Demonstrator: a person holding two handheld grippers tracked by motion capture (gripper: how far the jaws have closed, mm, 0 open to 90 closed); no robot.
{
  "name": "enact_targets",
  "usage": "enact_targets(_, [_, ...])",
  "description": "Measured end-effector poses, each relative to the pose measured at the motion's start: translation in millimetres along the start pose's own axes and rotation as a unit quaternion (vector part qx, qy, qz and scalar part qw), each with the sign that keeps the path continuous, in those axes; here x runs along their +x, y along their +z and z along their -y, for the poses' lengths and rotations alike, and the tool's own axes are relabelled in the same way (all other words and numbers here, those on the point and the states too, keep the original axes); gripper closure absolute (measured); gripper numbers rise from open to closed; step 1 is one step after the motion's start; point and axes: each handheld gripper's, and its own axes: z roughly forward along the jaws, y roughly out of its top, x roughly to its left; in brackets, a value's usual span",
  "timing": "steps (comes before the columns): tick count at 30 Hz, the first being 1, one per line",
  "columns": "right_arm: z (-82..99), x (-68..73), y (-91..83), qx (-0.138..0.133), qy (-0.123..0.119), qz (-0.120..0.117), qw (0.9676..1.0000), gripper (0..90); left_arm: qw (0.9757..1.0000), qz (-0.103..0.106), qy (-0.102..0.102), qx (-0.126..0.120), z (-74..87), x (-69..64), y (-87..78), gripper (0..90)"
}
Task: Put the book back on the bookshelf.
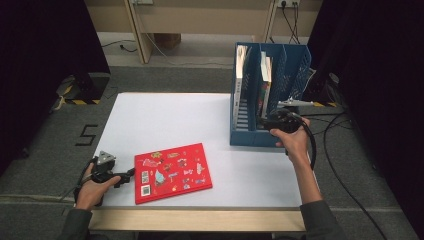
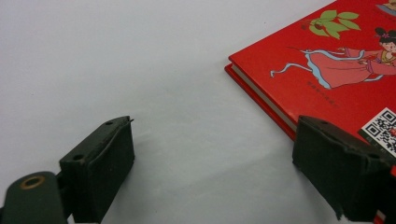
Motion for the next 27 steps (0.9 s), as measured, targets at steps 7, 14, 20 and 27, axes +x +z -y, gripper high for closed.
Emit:
enact_targets(7, [16.8,11.9,-1.5,-0.013,0.009,-0.026,0.9995,35.4,1.0,0.0,0.002,0.002,-0.1,0.2,-0.2,11.8])
enact_targets(14, [23.9,16.9,0.4,-0.003,0.008,-0.031,0.9995,34.6,1.0,0.0,0.002,0.002,0.0,0.2,-0.2,11.7])
enact_targets(20, [26.3,21.7,1.8,0.0,0.009,-0.038,0.9993,33.8,1.0,0.0,0.002,0.002,0.0,0.3,-0.3,11.8])
enact_targets(27, [30.5,33.2,7.4,0.011,-0.001,-0.053,0.9985,33.2,1.0,0.0,0.002,0.002,0.0,0.3,-0.3,11.8])
